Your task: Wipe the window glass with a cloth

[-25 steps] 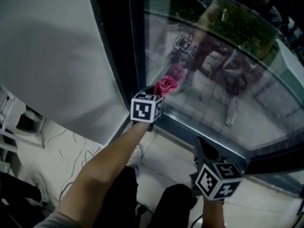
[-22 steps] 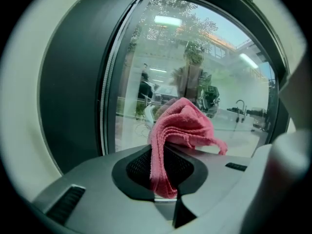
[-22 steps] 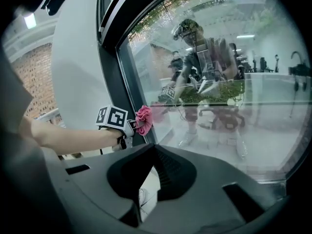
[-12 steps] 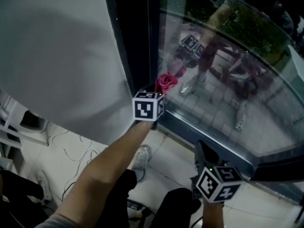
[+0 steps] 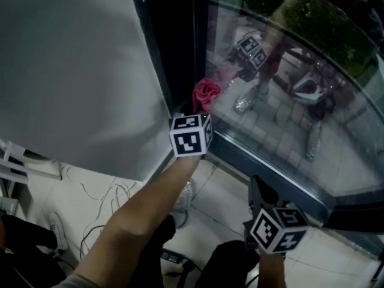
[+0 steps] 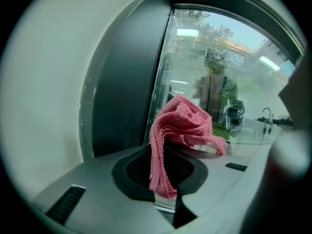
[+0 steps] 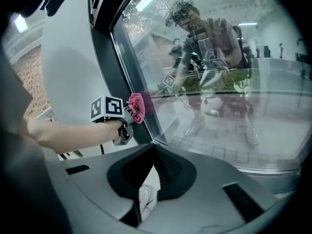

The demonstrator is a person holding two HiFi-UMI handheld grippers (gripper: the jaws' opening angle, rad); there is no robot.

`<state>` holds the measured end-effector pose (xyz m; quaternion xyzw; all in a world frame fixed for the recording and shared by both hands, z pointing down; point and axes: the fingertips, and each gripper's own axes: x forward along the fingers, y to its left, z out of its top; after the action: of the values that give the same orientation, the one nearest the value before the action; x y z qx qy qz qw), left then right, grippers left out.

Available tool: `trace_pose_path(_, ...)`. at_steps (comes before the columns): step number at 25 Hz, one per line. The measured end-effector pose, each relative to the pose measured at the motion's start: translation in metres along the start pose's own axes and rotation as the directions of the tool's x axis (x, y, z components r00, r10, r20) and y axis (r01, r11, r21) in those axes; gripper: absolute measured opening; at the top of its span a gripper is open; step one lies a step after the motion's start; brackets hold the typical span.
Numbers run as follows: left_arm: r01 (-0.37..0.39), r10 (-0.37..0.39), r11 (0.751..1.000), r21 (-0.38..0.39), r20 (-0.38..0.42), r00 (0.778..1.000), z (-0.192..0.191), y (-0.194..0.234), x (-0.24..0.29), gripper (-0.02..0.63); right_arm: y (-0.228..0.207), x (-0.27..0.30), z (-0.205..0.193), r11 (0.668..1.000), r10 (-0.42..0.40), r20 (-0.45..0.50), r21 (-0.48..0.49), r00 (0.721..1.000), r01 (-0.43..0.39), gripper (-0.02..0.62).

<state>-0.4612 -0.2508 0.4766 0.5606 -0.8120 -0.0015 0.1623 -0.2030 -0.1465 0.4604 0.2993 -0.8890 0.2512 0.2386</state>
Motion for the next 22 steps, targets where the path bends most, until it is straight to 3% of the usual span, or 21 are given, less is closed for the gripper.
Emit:
trace_pose_path(15,0.003,-0.004,1.0,-0.007,-0.134,0.991,-0.06,0.017,0.015,0.052,-0.002,0.009,-0.002,1.0,-0.015,-0.037,-0.026,0.999,0.014,-0.008)
trace_pose_path(22,0.12,-0.112,0.991,0.06,-0.124,0.986,-0.069,-0.009,0.012,0.052,-0.008,0.005,-0.002,1.0,-0.015,-0.038,-0.019,0.999,0.014,-0.008)
